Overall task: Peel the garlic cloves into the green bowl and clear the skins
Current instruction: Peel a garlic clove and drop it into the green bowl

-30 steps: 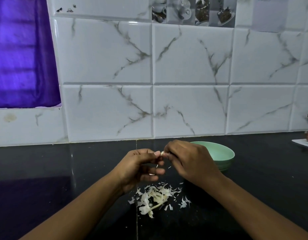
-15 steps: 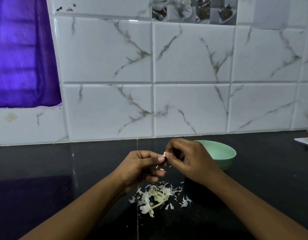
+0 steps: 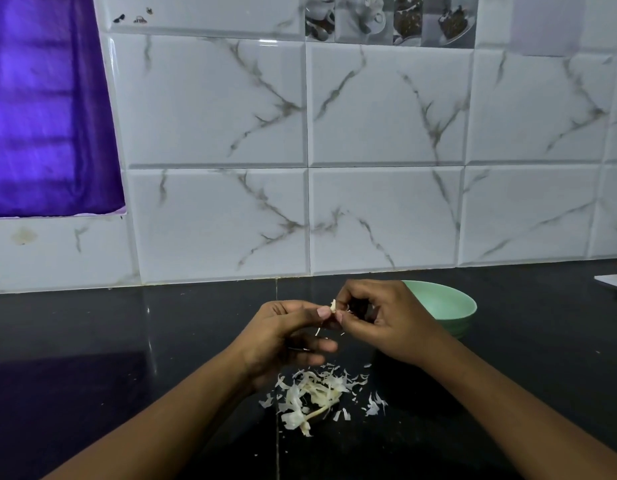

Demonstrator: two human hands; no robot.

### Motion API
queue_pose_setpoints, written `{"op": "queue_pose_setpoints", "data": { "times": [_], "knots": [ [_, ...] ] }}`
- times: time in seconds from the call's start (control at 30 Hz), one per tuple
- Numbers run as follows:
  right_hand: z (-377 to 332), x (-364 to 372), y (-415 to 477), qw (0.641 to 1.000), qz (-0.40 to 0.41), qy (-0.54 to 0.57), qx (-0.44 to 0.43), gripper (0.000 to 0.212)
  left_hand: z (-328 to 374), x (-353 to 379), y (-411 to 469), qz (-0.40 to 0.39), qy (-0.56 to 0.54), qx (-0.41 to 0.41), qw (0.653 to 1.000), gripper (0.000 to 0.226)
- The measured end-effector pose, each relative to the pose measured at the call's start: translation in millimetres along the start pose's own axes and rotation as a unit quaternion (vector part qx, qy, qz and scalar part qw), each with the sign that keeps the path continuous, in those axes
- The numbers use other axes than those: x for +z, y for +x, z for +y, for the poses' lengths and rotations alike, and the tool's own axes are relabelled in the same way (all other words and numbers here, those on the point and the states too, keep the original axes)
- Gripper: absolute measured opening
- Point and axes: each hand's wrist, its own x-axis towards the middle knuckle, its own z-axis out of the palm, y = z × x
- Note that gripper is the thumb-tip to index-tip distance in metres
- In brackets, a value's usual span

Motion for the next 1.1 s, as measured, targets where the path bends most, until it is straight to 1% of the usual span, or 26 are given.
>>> {"op": "queue_pose_setpoints", "data": {
  "times": [0.1,0.17,0.27,0.43,0.5,0.6,0.67,0.73,0.8,0.9,1.03,1.1],
  "knots": [
    [0,0,0,1.000,-0.021,0.013,0.000,0.008,-1,0,1,0.001,0.005,-0.005,1.000,0.021],
    [-1,1,0,0.999,-0.036,0.019,-0.001,0.011,-2,-1,1,0.004,0.007,-0.013,1.000,0.020],
    [0,1,0,0.998,-0.049,0.044,0.006,0.009,-2,-1,2,-0.001,0.007,-0.020,1.000,0.016],
    [-1,-1,-1,0.993,-0.071,0.088,0.036,0.007,-2,-2,2,-0.010,0.008,-0.019,1.000,0.018],
    [-2,-3,0,0.990,-0.093,0.097,0.050,0.010,-3,-2,4,-0.007,0.002,-0.014,1.000,0.017],
    [-1,-3,-1,0.982,-0.164,0.062,0.070,0.018,-3,-4,6,0.019,-0.029,-0.012,0.999,0.016],
    [1,-3,-1,0.978,-0.186,0.032,0.084,0.012,-3,-7,8,0.038,-0.043,-0.027,0.998,0.017],
    [4,-4,-1,0.979,-0.186,0.001,0.087,0.001,-4,-10,10,0.048,-0.043,-0.051,0.997,0.019],
    [6,-6,1,0.980,-0.176,-0.028,0.083,0.011,-6,-12,11,0.052,-0.045,-0.070,0.995,0.020],
    [6,-10,1,0.981,-0.166,-0.010,0.103,0.019,-7,-14,12,0.050,-0.058,-0.083,0.994,0.019],
    [4,-12,1,0.974,-0.193,0.022,0.118,0.027,-6,-14,12,0.039,-0.058,-0.088,0.994,0.023],
    [3,-13,1,0.973,-0.197,0.025,0.115,0.027,-6,-15,12,0.041,-0.058,-0.085,0.994,0.020]
  ]
}}
